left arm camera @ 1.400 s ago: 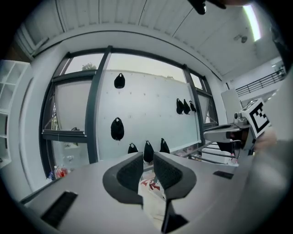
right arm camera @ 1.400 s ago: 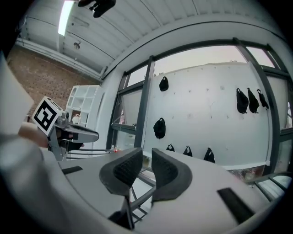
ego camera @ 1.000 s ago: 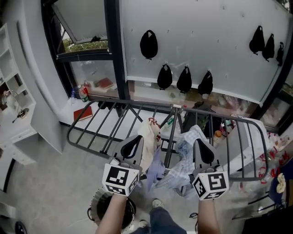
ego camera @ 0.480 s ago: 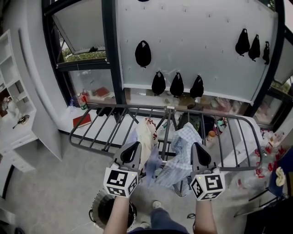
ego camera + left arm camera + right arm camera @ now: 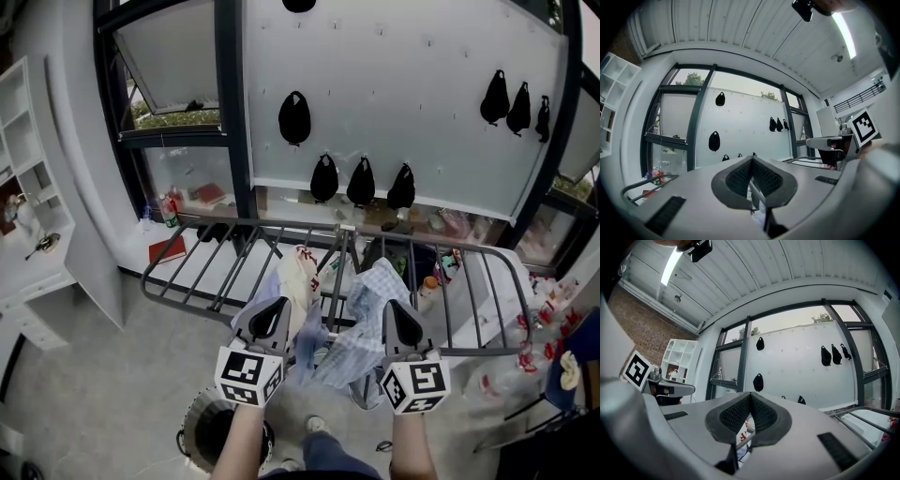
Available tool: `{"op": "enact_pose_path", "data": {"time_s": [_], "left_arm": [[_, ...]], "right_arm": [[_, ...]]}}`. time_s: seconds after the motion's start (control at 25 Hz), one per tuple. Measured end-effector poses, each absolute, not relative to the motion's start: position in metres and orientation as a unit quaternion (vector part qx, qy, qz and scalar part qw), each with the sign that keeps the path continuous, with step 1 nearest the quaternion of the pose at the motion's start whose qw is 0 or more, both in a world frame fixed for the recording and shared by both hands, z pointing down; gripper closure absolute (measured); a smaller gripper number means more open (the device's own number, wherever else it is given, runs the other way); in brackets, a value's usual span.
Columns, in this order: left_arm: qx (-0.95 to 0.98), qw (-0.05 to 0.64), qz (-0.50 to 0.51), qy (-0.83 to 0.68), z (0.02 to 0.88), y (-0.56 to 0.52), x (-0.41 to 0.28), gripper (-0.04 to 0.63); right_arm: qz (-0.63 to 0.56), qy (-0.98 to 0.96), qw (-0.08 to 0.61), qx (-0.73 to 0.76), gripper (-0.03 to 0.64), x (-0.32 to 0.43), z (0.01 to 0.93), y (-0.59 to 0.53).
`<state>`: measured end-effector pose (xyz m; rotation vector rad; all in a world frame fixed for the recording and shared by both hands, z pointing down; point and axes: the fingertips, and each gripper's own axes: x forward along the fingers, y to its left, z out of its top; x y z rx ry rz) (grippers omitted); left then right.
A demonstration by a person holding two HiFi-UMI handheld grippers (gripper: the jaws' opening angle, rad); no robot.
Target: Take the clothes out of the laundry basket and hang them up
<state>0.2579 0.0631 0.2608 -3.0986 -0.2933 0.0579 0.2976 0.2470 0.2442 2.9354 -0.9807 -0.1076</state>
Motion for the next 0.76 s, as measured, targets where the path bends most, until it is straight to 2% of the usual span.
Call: {"op": "enact_pose_path", "data": {"time_s": [0.76], "left_arm": [[-0.995, 0.001, 0.008, -0.101, 0.271, 0.063, 0.264, 0.575]], "right_arm": [[-0.02, -0.318, 0.029, 0.947, 0.617, 0.299, 0.255, 0.242]]}}
